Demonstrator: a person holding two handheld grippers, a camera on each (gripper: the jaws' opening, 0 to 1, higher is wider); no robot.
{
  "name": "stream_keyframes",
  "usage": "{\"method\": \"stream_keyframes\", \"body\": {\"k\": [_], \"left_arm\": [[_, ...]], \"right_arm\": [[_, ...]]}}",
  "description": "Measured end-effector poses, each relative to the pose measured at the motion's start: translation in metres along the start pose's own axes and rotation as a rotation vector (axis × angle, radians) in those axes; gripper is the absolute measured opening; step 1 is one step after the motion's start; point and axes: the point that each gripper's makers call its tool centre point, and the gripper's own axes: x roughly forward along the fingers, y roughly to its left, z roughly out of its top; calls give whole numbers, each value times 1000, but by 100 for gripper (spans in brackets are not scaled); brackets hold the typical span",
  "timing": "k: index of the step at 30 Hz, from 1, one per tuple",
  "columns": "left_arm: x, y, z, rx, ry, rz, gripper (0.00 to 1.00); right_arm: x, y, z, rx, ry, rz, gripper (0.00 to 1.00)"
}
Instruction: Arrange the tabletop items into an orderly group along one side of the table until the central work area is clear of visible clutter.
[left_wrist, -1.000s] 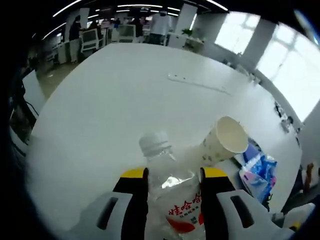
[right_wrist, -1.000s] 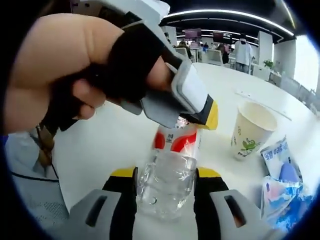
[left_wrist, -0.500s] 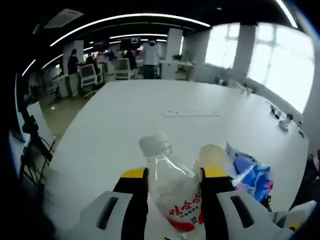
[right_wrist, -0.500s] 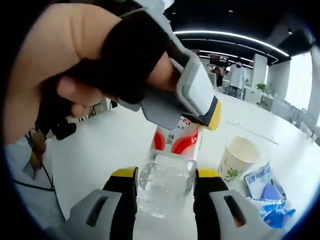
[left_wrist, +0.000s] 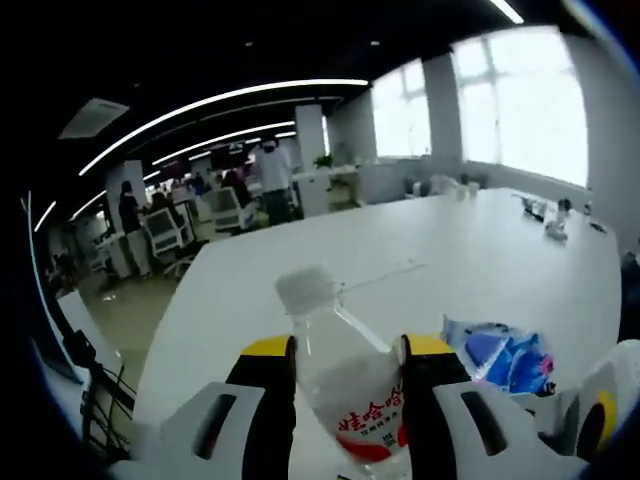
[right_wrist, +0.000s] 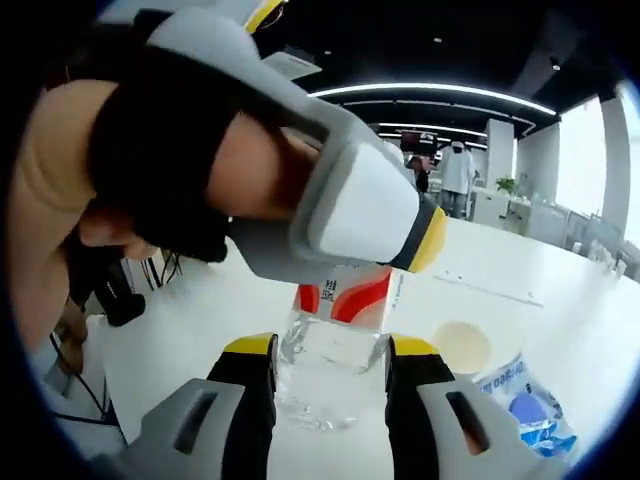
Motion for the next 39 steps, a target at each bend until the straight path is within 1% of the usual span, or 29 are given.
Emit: {"method": "stream_keyframes", "body": {"k": [1, 3, 6, 8, 9, 10, 11, 13, 15, 16, 18, 22, 23, 24, 25, 27, 30, 33, 36, 37, 39], "left_arm": [[-3, 0, 3, 3, -10, -6, 36], [-5, 1, 2, -10, -20, -16, 36], [-4, 2, 1, -30, -37, -34, 36], [-1, -1, -2, -11, -37, -52, 36], [1, -1, -3, -4, -36, -59, 36], [2, -1, -3, 3, -34, -62, 36], [3, -1, -4, 9, -32, -66, 35], [4, -2, -3, 15, -40, -78, 35], [5, -3, -4, 48, -39, -77, 35], [7, -2, -6, 68, -39, -71, 35], [8, 1, -8, 61, -39, -70, 35], [8, 5, -9, 67, -52, -59, 35], [9, 6, -8, 68, -61, -57, 35], [10, 6, -7, 71, -71, -57, 36], [13, 7, -7, 83, -78, -45, 36], [17, 8, -7, 120, -86, -37, 36], [25, 7, -9, 109, -87, -39, 36], [32, 6, -9, 94, -97, -39, 36], [40, 2, -10, 124, -100, -42, 36], [42, 1, -10, 134, -103, -45, 36], [47, 2, -11, 137, -106, -47, 36]], "right_arm": [[-1, 0, 2, -4, -8, 11, 39], [-2, 0, 2, -3, -13, 33, 40], [-5, 1, 4, -41, -26, 62, 40], [-3, 3, 2, -7, -13, 90, 40], [-3, 2, 2, -4, -13, 95, 41], [-2, 3, 2, 9, -10, 122, 41], [-2, 1, 2, 14, -7, 124, 41], [-2, -1, 3, -8, -7, 127, 41], [-1, -4, 6, -24, -12, 145, 40], [-2, -6, 7, -22, -10, 145, 40], [-4, -15, 9, -58, -20, 128, 42], [-19, -29, 6, -84, -17, 128, 42], [-25, -35, 4, -106, -16, 122, 42], [-30, -39, 3, -106, -15, 122, 42], [-40, -44, 1, -109, -12, 122, 41], [-54, -54, 0, -138, -25, 112, 41], [-74, -70, -1, -120, -30, 98, 41], [-97, -86, 2, -125, -46, 75, 41], [-119, -99, 5, -113, -57, 70, 40], [-126, -103, 6, -123, -53, 67, 40], [-144, -117, 13, -195, -64, 42, 39]]}}
